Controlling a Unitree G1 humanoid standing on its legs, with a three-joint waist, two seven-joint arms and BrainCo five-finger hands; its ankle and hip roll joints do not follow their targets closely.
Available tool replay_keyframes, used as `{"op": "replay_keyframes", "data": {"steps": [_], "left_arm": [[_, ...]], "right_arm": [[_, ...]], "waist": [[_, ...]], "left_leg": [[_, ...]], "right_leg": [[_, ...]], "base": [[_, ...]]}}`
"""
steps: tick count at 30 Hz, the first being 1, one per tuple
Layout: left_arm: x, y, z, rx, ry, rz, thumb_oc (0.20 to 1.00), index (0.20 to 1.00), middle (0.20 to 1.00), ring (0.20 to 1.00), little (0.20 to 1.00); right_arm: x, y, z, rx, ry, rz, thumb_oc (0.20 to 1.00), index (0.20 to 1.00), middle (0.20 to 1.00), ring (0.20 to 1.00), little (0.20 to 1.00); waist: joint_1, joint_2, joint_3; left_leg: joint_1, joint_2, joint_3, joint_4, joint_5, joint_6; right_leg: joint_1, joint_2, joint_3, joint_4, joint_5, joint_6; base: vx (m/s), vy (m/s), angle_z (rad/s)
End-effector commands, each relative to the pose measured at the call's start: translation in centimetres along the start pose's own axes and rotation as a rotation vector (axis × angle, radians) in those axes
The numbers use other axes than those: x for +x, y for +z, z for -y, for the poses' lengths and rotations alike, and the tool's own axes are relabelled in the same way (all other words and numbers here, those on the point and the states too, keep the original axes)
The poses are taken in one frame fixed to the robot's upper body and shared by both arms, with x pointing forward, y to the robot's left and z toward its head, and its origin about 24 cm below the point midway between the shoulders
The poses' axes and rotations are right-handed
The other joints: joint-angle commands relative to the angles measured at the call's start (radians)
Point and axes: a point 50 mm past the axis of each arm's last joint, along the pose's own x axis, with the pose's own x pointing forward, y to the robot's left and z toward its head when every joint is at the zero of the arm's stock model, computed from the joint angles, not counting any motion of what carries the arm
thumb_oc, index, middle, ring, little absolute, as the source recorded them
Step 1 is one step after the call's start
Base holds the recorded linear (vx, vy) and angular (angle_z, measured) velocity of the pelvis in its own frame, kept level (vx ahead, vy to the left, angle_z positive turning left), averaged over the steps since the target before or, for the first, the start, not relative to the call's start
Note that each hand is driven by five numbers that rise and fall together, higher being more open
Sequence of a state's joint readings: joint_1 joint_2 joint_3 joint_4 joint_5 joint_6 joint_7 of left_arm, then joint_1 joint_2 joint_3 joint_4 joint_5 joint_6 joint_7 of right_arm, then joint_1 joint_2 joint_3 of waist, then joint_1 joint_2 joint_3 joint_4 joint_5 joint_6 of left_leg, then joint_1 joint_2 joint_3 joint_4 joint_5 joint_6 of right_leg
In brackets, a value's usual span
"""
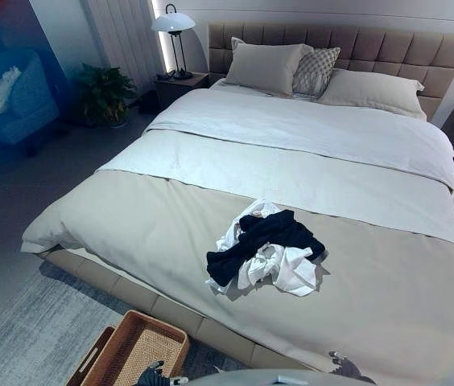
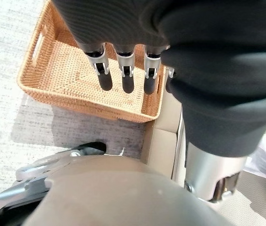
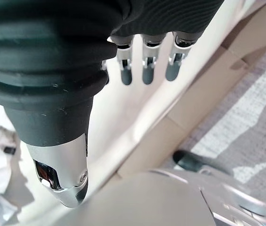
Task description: Pick up clothes into the bucket
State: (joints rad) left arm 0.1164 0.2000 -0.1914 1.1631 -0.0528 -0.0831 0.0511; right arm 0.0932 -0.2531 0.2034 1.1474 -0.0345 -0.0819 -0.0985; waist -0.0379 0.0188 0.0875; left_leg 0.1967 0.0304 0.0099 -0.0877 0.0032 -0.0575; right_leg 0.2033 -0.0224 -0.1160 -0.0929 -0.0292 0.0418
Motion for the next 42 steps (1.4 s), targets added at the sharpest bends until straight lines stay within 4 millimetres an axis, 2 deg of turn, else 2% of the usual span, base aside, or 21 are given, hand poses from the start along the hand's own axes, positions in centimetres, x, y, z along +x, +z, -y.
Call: {"op": "replay_keyframes", "data": {"steps": [1,5,8,15,16,17,18,20,22,23,24,28,31,32,36,37,38,42], "left_arm": [[0.5,1.7,0.0,0.030,0.021,0.032,1.000,1.000,1.000,1.000,1.000],[0.5,1.6,-0.3,0.049,0.032,0.032,1.000,1.000,1.000,1.000,1.000],[0.5,2.0,-0.7,0.058,0.040,0.051,1.000,1.000,1.000,1.000,1.000],[0.6,3.8,-1.4,0.049,0.069,0.121,1.000,1.000,1.000,1.000,1.000],[0.6,4.1,-1.4,0.053,0.071,0.130,1.000,1.000,1.000,1.000,1.000],[0.6,4.1,-1.4,0.053,0.071,0.130,1.000,1.000,1.000,1.000,1.000],[0.7,4.7,-1.5,0.056,0.078,0.149,1.000,1.000,1.000,1.000,1.000],[0.7,5.6,-1.7,0.061,0.094,0.176,1.000,1.000,1.000,1.000,1.000],[0.8,6.5,-1.7,0.083,0.101,0.204,1.000,1.000,1.000,1.000,1.000],[0.8,6.5,-1.7,0.083,0.101,0.204,1.000,1.000,1.000,1.000,1.000],[0.8,7.5,-1.5,0.108,0.109,0.230,1.000,1.000,1.000,1.000,1.000],[0.8,9.0,-1.0,0.159,0.102,0.283,1.000,1.000,1.000,1.000,1.000],[0.8,9.9,-1.1,0.107,0.121,0.306,1.000,1.000,1.000,1.000,1.000],[0.8,9.9,-1.0,0.106,0.120,0.308,1.000,1.000,1.000,1.000,1.000],[0.6,11.7,-0.8,0.016,0.145,0.365,1.000,1.000,1.000,1.000,1.000],[0.6,11.7,-0.8,0.016,0.145,0.365,1.000,1.000,1.000,1.000,1.000],[0.2,13.3,-0.3,-0.039,0.130,0.432,1.000,1.000,1.000,1.000,1.000],[-0.4,15.1,1.6,0.007,0.059,0.511,1.000,1.000,1.000,1.000,1.000]], "right_arm": [[0.8,2.9,2.1,0.060,-0.082,0.066,1.000,1.000,1.000,1.000,1.000],[0.9,5.2,3.9,0.068,-0.137,0.147,1.000,1.000,1.000,1.000,1.000],[0.9,8.0,5.8,0.040,-0.186,0.234,1.000,1.000,1.000,1.000,1.000],[-0.5,16.6,10.8,0.009,-0.341,0.483,1.000,1.000,1.000,1.000,1.000],[-0.9,17.6,11.5,0.004,-0.365,0.510,1.000,1.000,1.000,1.000,1.000],[-0.9,17.6,11.5,0.004,-0.365,0.510,1.000,1.000,1.000,1.000,1.000],[-1.7,19.9,13.2,0.004,-0.428,0.560,1.000,1.000,1.000,1.000,1.000],[-3.1,22.8,15.0,-0.001,-0.513,0.636,1.000,1.000,1.000,1.000,1.000],[-4.2,24.8,15.8,0.021,-0.576,0.695,1.000,1.000,1.000,1.000,1.000],[-4.2,24.8,15.8,0.021,-0.577,0.696,1.000,1.000,1.000,1.000,1.000],[-5.1,26.4,16.3,0.047,-0.636,0.737,1.000,1.000,1.000,1.000,1.000],[-7.1,29.3,18.0,0.065,-0.726,0.795,1.000,1.000,1.000,1.000,1.000],[-9.3,31.5,19.9,0.072,-0.813,0.857,1.000,1.000,1.000,1.000,1.000],[-9.4,31.5,19.9,0.071,-0.814,0.859,1.000,1.000,1.000,1.000,1.000],[-12.6,33.7,22.9,0.093,-0.935,0.910,1.000,1.000,1.000,1.000,1.000],[-12.6,33.7,22.9,0.093,-0.935,0.910,1.000,1.000,1.000,1.000,1.000],[-14.0,34.4,24.1,0.098,-0.985,0.919,1.000,1.000,1.000,1.000,1.000],[-15.8,36.0,24.7,0.094,-1.035,0.948,1.000,1.000,1.000,1.000,1.000]], "waist": [[0.001,-0.055,0.002],[0.008,-0.057,0.006],[0.019,-0.059,0.013],[0.054,-0.069,0.053],[0.059,-0.070,0.060],[0.059,-0.070,0.060],[0.072,-0.074,0.082],[0.084,-0.073,0.114],[0.090,-0.067,0.138],[0.089,-0.067,0.137],[0.095,-0.059,0.161],[0.106,-0.037,0.201],[0.111,-0.023,0.238],[0.110,-0.023,0.238],[0.116,-0.006,0.278],[0.116,-0.006,0.277],[0.123,-0.002,0.303],[0.125,0.013,0.327]], "left_leg": [[-0.057,-0.036,-0.015,0.060,-0.035,0.014],[-0.066,-0.039,-0.018,0.061,-0.035,0.016],[-0.080,-0.043,-0.023,0.064,-0.032,0.017],[-0.144,-0.052,-0.043,0.093,-0.027,0.021],[-0.155,-0.053,-0.045,0.098,-0.027,0.022],[-0.155,-0.053,-0.045,0.098,-0.027,0.022],[-0.187,-0.057,-0.057,0.115,-0.024,0.023],[-0.230,-0.062,-0.073,0.133,-0.018,0.024],[-0.262,-0.067,-0.082,0.145,-0.013,0.025],[-0.266,-0.067,-0.083,0.147,-0.013,0.025],[-0.299,-0.074,-0.097,0.159,-0.007,0.027],[-0.352,-0.081,-0.119,0.177,0.003,0.028],[-0.392,-0.079,-0.135,0.182,0.018,0.026],[-0.395,-0.080,-0.135,0.183,0.018,0.026],[-0.468,-0.076,-0.157,0.172,0.053,0.018],[-0.468,-0.076,-0.157,0.172,0.053,0.018],[-0.503,-0.071,-0.161,0.164,0.068,0.014],[-0.551,-0.057,-0.154,0.125,0.101,0.005]], "right_leg": [[-0.039,-0.075,-0.035,0.065,-0.004,0.065],[-0.047,-0.078,-0.038,0.069,-0.003,0.067],[-0.057,-0.081,-0.043,0.073,-0.002,0.069],[-0.105,-0.086,-0.059,0.099,-0.001,0.071],[-0.114,-0.087,-0.062,0.106,-0.002,0.070],[-0.115,-0.087,-0.062,0.106,-0.002,0.070],[-0.140,-0.089,-0.068,0.125,-0.004,0.069],[-0.181,-0.093,-0.075,0.150,-0.007,0.066],[-0.214,-0.096,-0.083,0.168,-0.005,0.063],[-0.217,-0.096,-0.083,0.170,-0.006,0.063],[-0.247,-0.100,-0.093,0.188,-0.009,0.060],[-0.302,-0.110,-0.110,0.225,-0.017,0.053],[-0.351,-0.115,-0.116,0.255,-0.023,0.048],[-0.354,-0.116,-0.117,0.258,-0.024,0.048],[-0.440,-0.127,-0.128,0.287,-0.022,0.041],[-0.441,-0.127,-0.128,0.287,-0.022,0.041],[-0.488,-0.124,-0.126,0.297,-0.015,0.040],[-0.548,-0.114,-0.119,0.265,0.016,0.042]], "base": [[0.00,0.000,0.00],[0.00,0.000,0.00],[0.00,0.014,0.04],[-0.03,0.023,0.06],[-0.04,0.016,0.16],[-0.07,0.020,0.20],[-0.09,0.016,0.15],[-0.15,0.018,0.18],[-0.11,0.022,0.23],[-0.10,0.021,0.11],[-0.07,0.018,0.13],[-0.05,0.027,0.26],[-0.06,0.003,0.14],[-0.07,-0.013,0.12],[-0.06,-0.025,0.15],[-0.09,-0.043,0.10],[-0.09,-0.032,0.06],[-0.05,-0.034,0.01]]}}
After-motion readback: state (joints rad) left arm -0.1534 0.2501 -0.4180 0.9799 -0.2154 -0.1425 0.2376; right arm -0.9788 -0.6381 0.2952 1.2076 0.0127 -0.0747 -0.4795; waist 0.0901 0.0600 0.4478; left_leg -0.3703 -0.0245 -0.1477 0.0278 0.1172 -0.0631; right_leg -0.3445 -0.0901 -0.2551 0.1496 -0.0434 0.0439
